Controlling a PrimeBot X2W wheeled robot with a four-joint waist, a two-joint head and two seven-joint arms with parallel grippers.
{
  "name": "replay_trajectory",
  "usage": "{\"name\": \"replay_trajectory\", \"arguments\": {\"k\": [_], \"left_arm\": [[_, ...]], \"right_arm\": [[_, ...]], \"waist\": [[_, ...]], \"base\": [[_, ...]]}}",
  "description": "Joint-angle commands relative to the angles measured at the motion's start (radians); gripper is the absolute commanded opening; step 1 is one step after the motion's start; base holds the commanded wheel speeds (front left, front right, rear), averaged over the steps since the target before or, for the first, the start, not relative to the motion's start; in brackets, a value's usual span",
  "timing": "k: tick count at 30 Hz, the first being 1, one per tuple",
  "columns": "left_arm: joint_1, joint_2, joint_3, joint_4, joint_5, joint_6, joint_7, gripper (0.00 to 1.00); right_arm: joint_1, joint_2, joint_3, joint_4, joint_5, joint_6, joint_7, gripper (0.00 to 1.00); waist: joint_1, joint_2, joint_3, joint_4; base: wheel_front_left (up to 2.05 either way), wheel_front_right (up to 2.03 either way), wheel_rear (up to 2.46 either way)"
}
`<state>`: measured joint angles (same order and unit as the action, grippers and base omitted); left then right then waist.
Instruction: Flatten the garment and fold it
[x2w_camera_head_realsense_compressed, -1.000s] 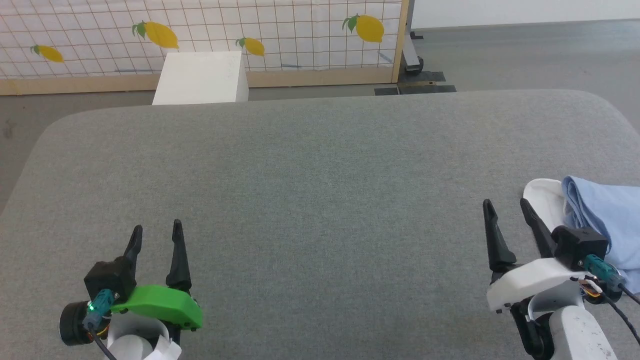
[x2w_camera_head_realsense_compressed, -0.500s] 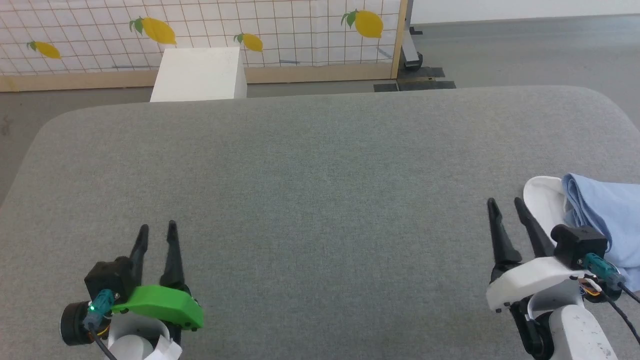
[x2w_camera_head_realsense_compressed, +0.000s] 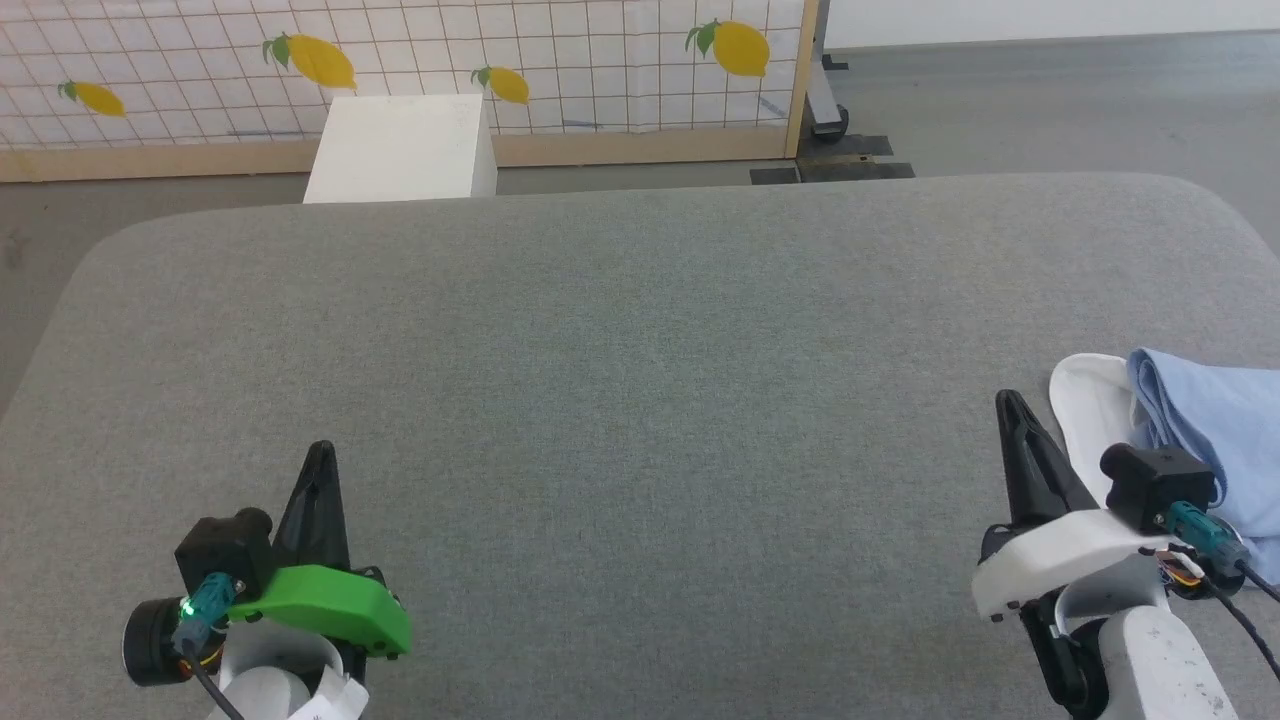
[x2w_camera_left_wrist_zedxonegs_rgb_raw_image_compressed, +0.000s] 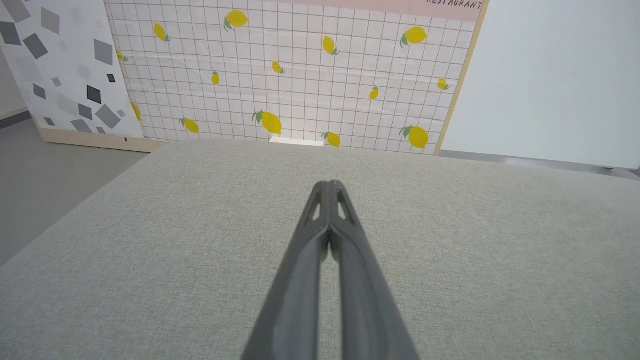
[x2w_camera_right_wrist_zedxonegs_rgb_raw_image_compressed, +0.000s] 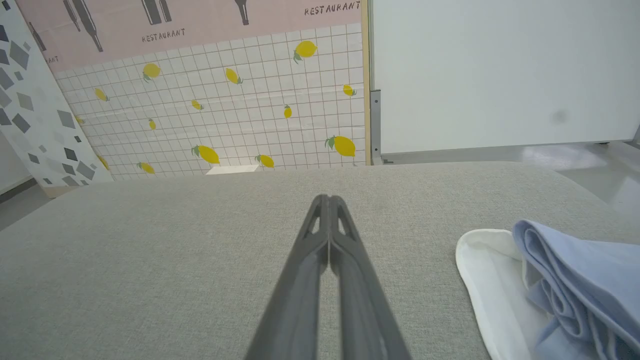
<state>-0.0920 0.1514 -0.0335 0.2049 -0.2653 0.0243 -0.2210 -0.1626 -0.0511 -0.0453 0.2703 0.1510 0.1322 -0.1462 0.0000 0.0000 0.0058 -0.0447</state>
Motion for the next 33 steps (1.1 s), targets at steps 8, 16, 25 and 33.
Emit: {"name": "replay_trajectory", "arguments": {"k": [8, 16, 25, 33], "left_arm": [[0.017, -0.014, 0.005, -0.025, 0.036, -0.004, 0.023, 0.0], [0.022, -0.021, 0.007, -0.039, 0.054, -0.006, 0.039, 0.0], [0.029, -0.028, 0.01, -0.054, 0.073, -0.007, 0.055, 0.0], [0.035, -0.035, 0.012, -0.068, 0.091, -0.009, 0.071, 0.0]], "right_arm": [[0.029, 0.0, 0.006, -0.032, -0.022, 0.0, 0.017, 0.0], [0.04, 0.0, 0.009, -0.051, -0.032, 0.0, 0.027, 0.0], [0.051, 0.0, 0.012, -0.071, -0.043, 0.0, 0.038, 0.0], [0.061, 0.0, 0.015, -0.089, -0.053, -0.001, 0.048, 0.0]], "waist": [[0.0, 0.0, -0.001, 0.004], [0.0, 0.0, -0.001, 0.007], [0.0, 0.0, -0.001, 0.011], [0.0, 0.0, -0.002, 0.014]], "base": [[0.0, 0.0, 0.0], [0.0, 0.0, 0.0], [0.0, 0.0, 0.0], [0.0, 0.0, 0.0]]}}
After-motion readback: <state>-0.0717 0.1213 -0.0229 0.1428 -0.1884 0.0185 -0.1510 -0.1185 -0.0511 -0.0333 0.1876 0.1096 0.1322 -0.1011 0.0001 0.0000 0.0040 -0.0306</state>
